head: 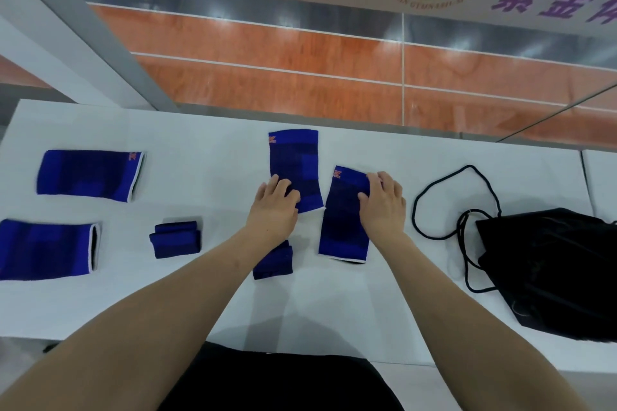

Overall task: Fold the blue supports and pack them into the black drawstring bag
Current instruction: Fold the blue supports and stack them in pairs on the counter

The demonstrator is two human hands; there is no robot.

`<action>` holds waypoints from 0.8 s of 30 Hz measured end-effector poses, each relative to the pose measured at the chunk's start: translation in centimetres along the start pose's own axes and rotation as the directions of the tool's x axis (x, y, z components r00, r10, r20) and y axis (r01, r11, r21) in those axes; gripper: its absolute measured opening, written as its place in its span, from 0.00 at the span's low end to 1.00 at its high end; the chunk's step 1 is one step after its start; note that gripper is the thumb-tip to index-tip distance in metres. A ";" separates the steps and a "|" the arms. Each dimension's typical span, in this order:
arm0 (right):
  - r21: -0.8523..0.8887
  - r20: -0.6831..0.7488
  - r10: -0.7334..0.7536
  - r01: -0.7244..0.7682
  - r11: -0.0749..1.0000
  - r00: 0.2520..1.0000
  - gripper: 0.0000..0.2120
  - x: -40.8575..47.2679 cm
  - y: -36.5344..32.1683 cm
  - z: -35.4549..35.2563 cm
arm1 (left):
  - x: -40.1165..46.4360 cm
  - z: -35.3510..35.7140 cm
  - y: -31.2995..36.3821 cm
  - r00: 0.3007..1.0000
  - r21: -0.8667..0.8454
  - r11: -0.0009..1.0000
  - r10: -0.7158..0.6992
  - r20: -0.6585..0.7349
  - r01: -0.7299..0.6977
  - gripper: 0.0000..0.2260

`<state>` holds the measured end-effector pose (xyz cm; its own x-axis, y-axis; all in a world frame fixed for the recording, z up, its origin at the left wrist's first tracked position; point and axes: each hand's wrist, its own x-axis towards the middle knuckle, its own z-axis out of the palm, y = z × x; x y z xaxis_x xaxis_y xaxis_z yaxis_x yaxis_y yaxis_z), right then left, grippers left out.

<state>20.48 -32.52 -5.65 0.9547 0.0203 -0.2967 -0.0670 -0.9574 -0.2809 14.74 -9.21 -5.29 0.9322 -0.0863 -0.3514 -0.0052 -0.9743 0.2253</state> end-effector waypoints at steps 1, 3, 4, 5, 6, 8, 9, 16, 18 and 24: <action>-0.020 0.047 0.007 -0.006 1.000 0.999 0.25 0.6 0.1 -0.2 | -0.1 0.1 0.5 1.000 -0.003 1.000 0.012 -0.027 -0.012 0.13; -0.052 0.094 0.001 0.004 0.999 0.996 0.29 1.6 0.1 -0.4 | -0.3 0.0 1.7 0.997 -0.029 0.999 0.021 -0.068 -0.023 0.13; -0.063 0.103 -0.002 0.008 0.998 0.995 0.30 2.0 0.2 -0.5 | -0.4 -0.1 2.2 0.997 -0.057 0.998 0.016 -0.078 -0.020 0.13; -0.070 0.107 -0.006 0.013 0.997 0.994 0.29 2.3 0.2 -0.7 | -0.3 -0.3 2.7 0.997 -0.092 0.996 0.006 -0.082 -0.014 0.13; -0.072 0.104 -0.013 0.020 0.997 0.994 0.27 2.4 0.2 -0.9 | -0.3 -0.5 3.1 0.997 -0.131 0.991 -0.008 -0.081 -0.003 0.14; -0.034 0.089 -0.030 0.033 0.999 0.996 0.19 2.2 0.4 -1.3 | -0.2 -0.9 3.8 0.997 -0.224 0.974 -0.041 -0.070 0.024 0.15; 0.018 0.091 -0.029 0.028 0.999 0.995 0.15 1.9 0.5 -1.6 | 0.0 -1.1 4.2 0.997 -0.280 0.959 -0.061 -0.056 0.043 0.16; 0.552 0.212 -0.231 0.078 0.830 0.950 0.07 -1.0 -0.5 -7.3 | 1.2 -3.1 6.5 0.988 -0.703 0.699 -0.144 0.046 0.134 0.20; 0.589 0.200 -0.275 0.109 0.801 0.940 0.06 -1.0 -1.6 -8.8 | 1.6 -3.7 6.5 0.981 -0.815 0.565 -0.190 0.026 0.130 0.14; 0.806 0.139 -0.186 -0.002 0.591 0.973 0.13 0.2 -4.6 -11.7 | 1.1 -5.6 5.5 0.982 -0.992 0.126 -0.188 -0.006 0.018 0.11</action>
<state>24.39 -31.48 6.25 0.9010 0.2379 -0.3629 -0.2749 -0.3341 -0.9016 17.75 -13.47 0.69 0.9188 0.1001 -0.3818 0.3748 0.0820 0.9235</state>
